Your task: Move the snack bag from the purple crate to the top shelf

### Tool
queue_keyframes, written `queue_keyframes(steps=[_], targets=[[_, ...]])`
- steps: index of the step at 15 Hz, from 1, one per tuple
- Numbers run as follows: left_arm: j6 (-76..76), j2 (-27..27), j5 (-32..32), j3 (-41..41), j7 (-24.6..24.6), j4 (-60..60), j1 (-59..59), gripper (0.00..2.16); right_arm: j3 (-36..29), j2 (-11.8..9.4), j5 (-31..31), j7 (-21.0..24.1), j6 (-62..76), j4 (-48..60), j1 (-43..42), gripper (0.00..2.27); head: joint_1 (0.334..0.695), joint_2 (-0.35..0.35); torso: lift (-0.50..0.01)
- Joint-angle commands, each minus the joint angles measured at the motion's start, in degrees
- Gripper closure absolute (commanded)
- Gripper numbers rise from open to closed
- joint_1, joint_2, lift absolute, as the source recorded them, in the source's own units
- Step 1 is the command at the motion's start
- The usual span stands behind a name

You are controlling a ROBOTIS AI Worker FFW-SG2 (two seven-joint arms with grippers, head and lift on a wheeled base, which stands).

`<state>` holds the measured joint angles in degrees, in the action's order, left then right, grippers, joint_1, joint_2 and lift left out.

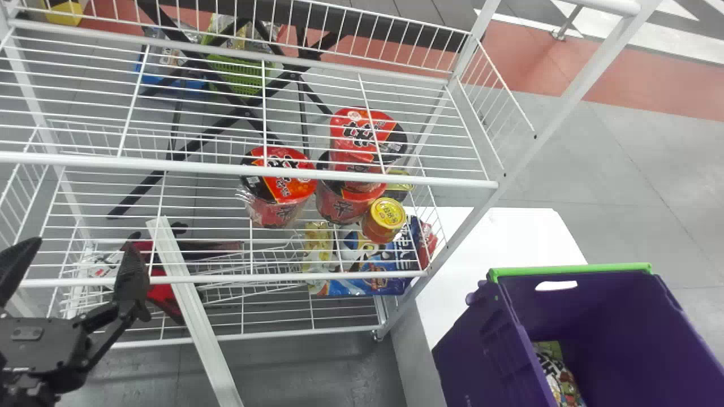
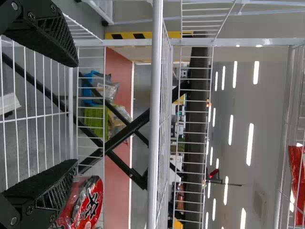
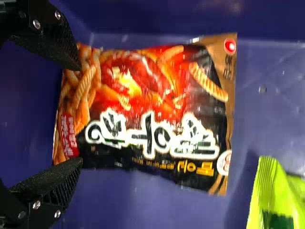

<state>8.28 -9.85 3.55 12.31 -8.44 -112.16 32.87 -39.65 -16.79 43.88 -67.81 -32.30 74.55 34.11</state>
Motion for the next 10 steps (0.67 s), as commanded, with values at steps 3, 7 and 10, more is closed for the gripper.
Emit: queue_keyframes(steps=[3, 7, 10], targets=[[0.02, -0.25, 0.5, -0.01, 0.09, 0.89, -0.79, 0.1, -0.78, 1.32, -0.82, 1.27, -0.35, -0.37, -0.01, 0.21, 0.695, -0.35, -0.451], [0.37, -0.34, 0.85, -0.01, 0.09, 2.03, -1.49, 0.1, -1.14, 2.2, -1.26, 2.5, 0.7, -0.37, -0.01, 0.21, 0.695, -0.35, -0.451], [0.37, -0.34, 0.94, -0.01, 0.09, 2.65, -1.84, 0.1, -1.05, 2.38, -1.7, 3.65, 1.05, -0.37, -0.53, 0.27, 0.695, -0.35, -0.451]])
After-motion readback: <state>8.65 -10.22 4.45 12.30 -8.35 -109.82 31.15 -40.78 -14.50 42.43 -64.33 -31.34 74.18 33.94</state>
